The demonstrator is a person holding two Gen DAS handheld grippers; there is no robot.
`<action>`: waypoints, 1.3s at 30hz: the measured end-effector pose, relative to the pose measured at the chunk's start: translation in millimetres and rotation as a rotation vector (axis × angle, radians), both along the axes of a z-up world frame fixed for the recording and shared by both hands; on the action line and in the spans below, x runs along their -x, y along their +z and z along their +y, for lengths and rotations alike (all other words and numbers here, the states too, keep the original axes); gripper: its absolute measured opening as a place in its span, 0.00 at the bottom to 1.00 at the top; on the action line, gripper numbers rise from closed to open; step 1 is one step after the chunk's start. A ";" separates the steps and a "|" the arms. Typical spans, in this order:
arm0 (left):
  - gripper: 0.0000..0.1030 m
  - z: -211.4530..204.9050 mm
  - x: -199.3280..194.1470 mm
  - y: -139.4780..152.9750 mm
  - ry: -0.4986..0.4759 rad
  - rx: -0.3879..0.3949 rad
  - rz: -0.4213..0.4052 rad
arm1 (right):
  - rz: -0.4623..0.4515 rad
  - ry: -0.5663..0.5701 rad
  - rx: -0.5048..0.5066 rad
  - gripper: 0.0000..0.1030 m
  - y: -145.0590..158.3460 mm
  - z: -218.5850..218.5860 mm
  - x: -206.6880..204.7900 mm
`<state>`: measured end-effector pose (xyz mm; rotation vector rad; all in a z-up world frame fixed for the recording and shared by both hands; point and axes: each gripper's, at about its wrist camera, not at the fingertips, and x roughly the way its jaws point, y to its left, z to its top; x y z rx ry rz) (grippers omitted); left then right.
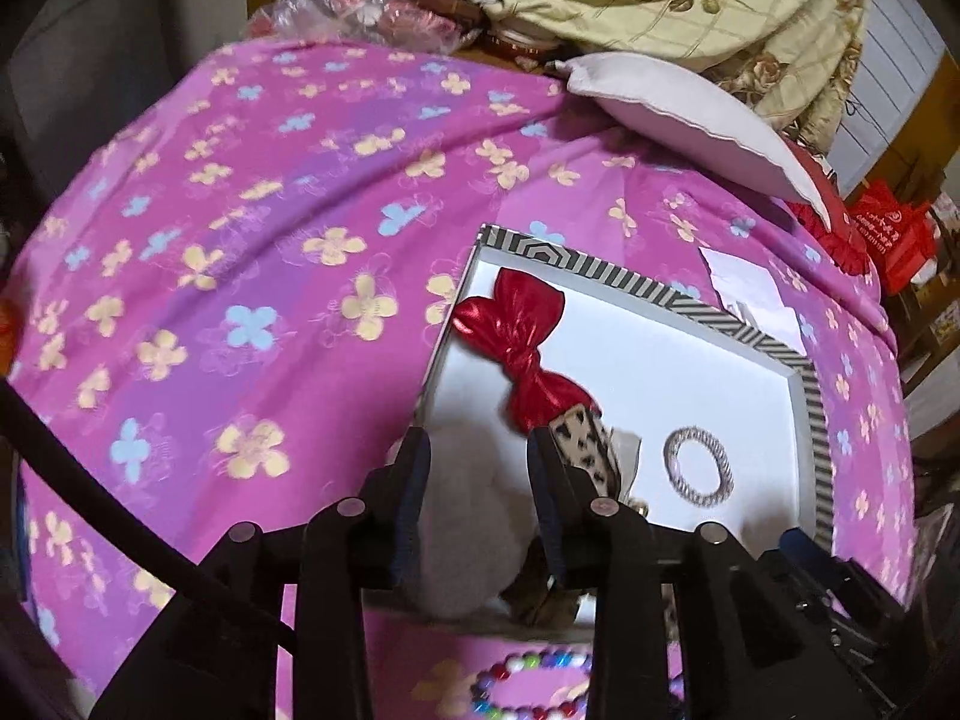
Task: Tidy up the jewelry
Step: 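Lower the silver bracelet into the box with the right tool while the left tool places the red bow, then withdraw both tools from the striped box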
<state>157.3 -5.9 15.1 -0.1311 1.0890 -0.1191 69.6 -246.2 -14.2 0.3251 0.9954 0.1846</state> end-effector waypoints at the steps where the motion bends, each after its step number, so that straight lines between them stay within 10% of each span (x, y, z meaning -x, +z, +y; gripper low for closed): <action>1: 0.48 1.3 5.7 2.0 0.001 -0.005 -0.011 | -0.006 -0.001 -0.001 0.51 2.4 0.7 6.3; 39: 0.48 -11.3 204.8 34.0 -0.067 -0.096 -0.250 | -0.168 -0.101 0.153 0.70 42.0 -12.8 191.1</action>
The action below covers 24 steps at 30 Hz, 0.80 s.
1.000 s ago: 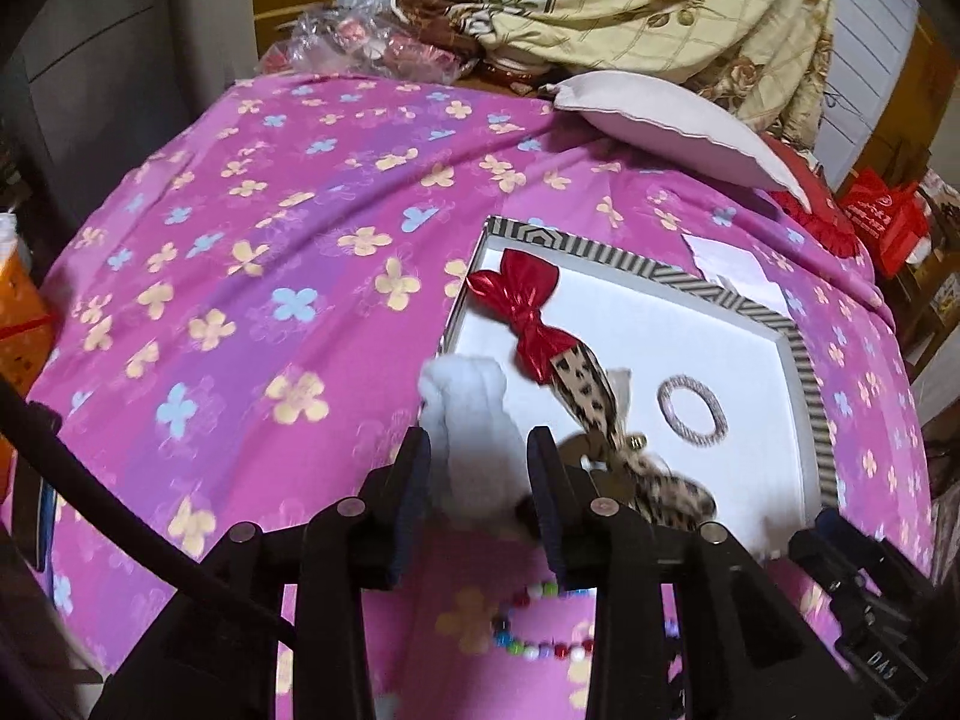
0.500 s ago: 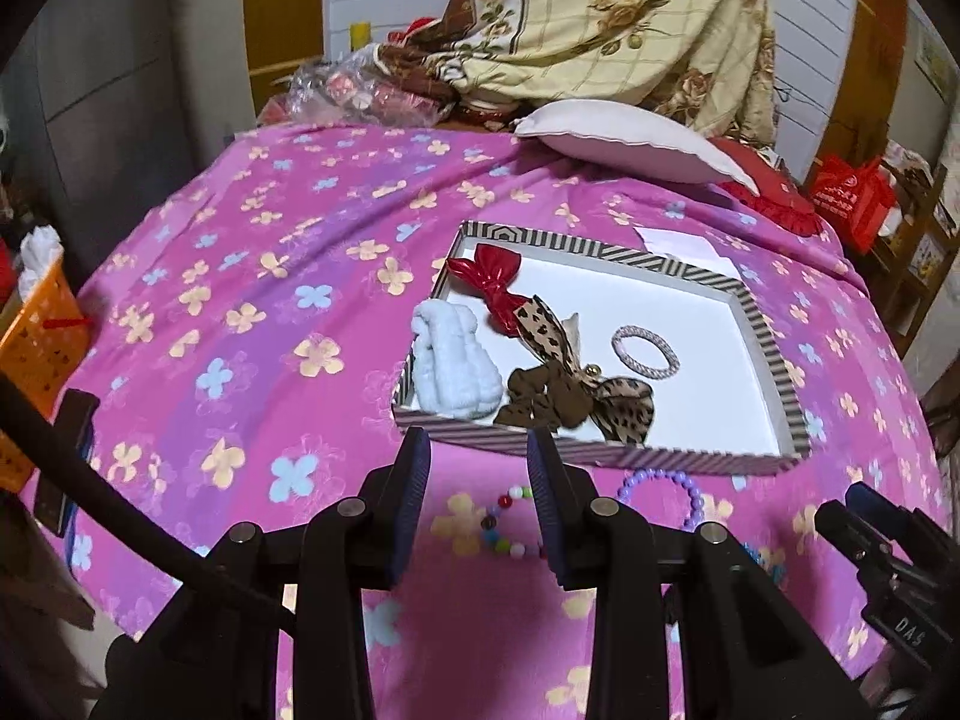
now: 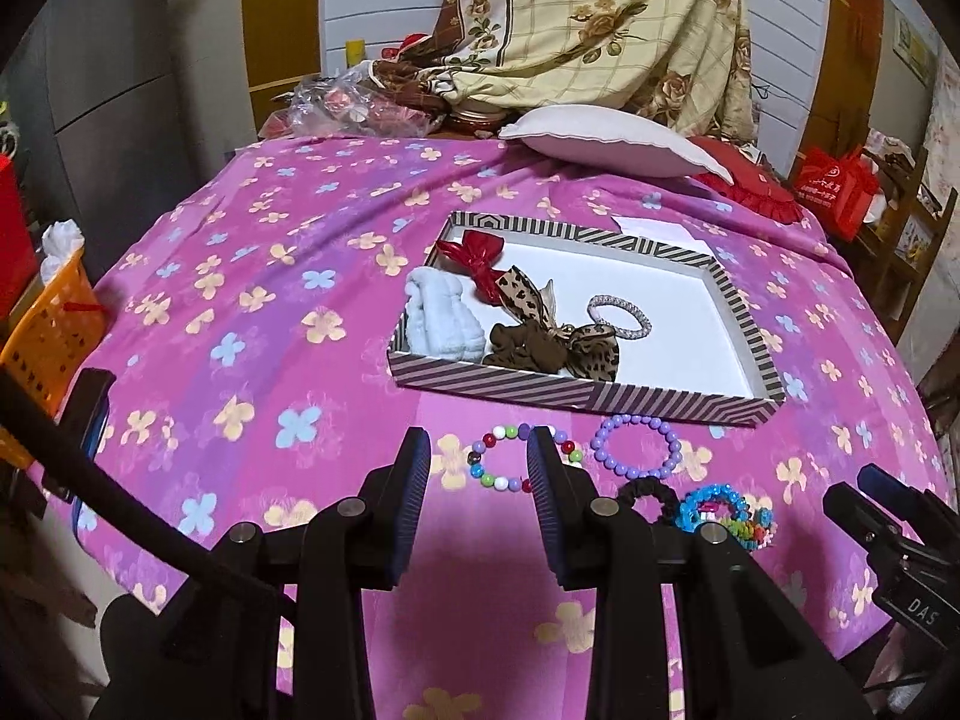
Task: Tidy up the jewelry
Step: 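Withdraw both tools from the striped box, then move the left tool to the black scrunchie while the right tool moves to the blue bead bracelet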
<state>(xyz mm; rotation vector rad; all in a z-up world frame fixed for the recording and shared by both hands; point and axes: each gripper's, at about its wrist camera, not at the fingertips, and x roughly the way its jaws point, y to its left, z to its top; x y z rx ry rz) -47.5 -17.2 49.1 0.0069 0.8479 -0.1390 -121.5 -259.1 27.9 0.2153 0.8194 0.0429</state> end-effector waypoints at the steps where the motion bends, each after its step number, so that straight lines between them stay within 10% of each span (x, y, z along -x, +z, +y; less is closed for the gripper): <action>1: 0.48 0.1 1.2 0.2 0.001 0.001 0.000 | 0.005 0.000 0.002 0.70 0.0 -0.4 1.8; 24: 0.48 17.7 6.5 2.5 0.014 0.084 0.047 | 0.074 -0.033 0.009 0.70 -8.1 -12.7 12.9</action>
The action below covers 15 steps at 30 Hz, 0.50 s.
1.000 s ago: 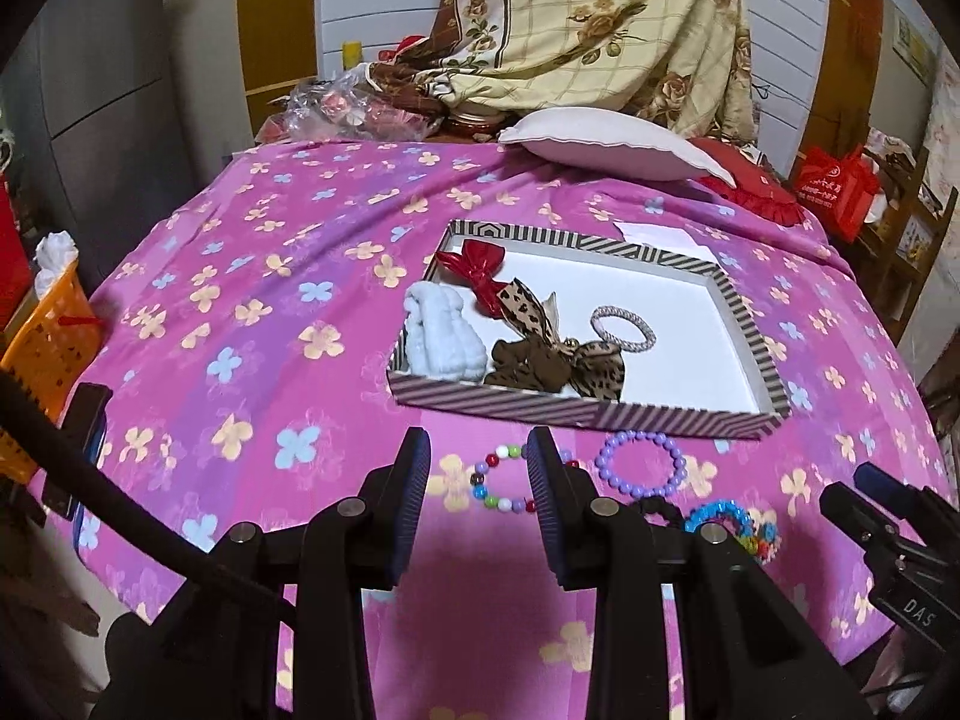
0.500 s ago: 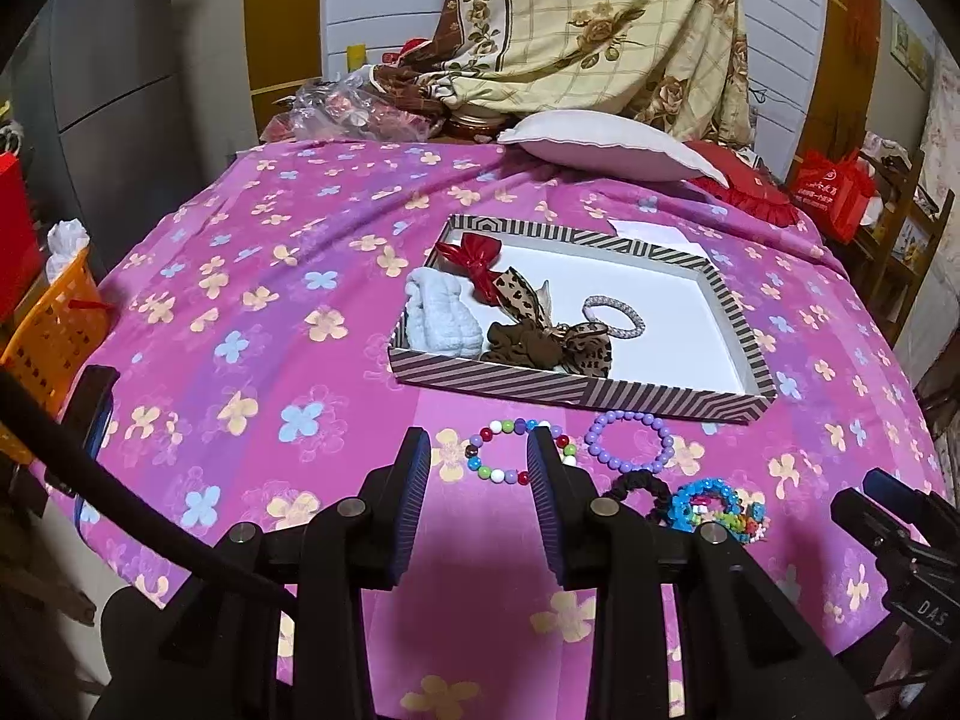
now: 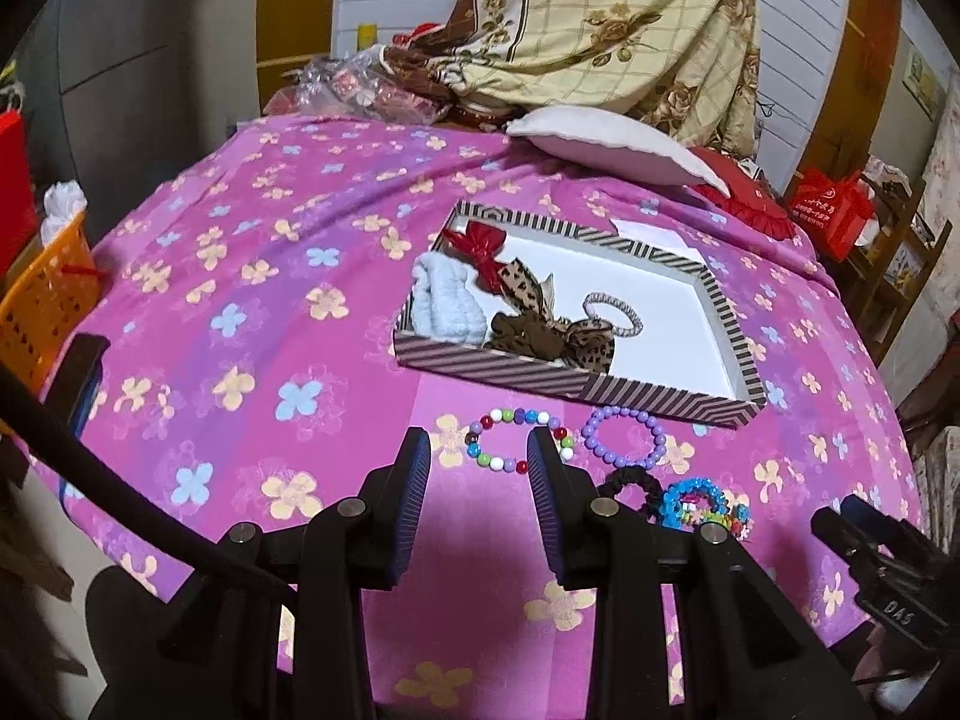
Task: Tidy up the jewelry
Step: 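Move the left tool to the black scrunchie while the right tool moves to the blue bead bracelet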
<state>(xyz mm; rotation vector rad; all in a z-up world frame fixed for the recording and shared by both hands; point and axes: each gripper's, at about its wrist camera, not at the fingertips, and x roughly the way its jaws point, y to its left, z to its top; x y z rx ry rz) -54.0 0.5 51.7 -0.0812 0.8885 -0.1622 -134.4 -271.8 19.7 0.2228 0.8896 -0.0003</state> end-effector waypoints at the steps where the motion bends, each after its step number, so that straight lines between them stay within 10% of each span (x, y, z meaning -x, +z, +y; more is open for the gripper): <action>1: 0.48 -0.8 -1.0 -2.5 -0.003 0.004 0.011 | 0.010 0.002 0.009 0.70 -4.4 0.4 -0.7; 15: 0.48 -34.8 -20.9 -59.0 -0.117 0.176 0.271 | 0.082 0.138 0.048 0.46 -46.2 14.9 -37.1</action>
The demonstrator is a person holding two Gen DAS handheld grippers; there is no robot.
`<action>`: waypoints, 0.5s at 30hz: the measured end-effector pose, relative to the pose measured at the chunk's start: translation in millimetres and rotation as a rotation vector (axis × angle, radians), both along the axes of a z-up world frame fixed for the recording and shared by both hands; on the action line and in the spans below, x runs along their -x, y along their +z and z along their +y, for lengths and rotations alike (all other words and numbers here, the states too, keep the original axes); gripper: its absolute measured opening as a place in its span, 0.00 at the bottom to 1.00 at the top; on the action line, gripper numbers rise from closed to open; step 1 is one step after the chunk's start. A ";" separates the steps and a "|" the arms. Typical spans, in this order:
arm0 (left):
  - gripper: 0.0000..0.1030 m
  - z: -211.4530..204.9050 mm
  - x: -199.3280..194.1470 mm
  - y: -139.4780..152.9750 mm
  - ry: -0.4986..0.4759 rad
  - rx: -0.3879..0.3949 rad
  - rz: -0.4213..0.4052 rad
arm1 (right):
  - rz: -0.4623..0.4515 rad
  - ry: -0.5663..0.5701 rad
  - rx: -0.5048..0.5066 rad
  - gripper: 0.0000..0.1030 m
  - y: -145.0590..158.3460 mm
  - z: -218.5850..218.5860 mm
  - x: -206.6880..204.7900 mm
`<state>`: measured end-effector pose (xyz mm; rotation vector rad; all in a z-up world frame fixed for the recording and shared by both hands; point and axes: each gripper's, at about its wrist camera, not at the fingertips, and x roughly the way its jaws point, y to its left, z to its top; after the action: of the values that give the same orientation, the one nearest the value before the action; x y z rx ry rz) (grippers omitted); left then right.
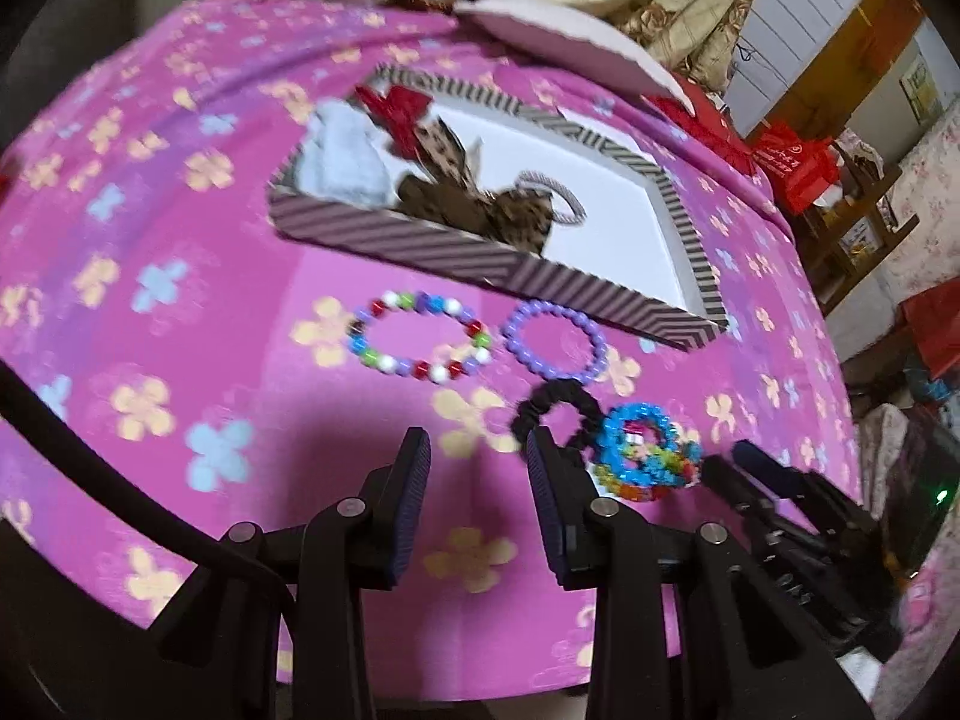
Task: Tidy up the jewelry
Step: 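Move the left tool to the black scrunchie while the right tool moves to the blue bead bracelet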
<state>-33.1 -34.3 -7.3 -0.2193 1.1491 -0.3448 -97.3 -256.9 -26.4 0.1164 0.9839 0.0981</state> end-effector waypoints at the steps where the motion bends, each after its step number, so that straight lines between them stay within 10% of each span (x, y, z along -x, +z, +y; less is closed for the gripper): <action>1: 0.48 -2.5 -2.2 -2.7 -0.002 0.014 0.016 | 0.004 0.006 0.000 0.46 -1.8 0.4 -1.8; 15: 0.51 -36.5 -33.2 -42.4 -0.025 -0.025 0.119 | 0.036 0.155 0.048 0.36 -15.8 13.3 -32.8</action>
<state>0.1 -70.8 -49.8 -0.2059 1.2738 -0.3429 -64.6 -243.6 -42.3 -0.0023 1.0299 0.2153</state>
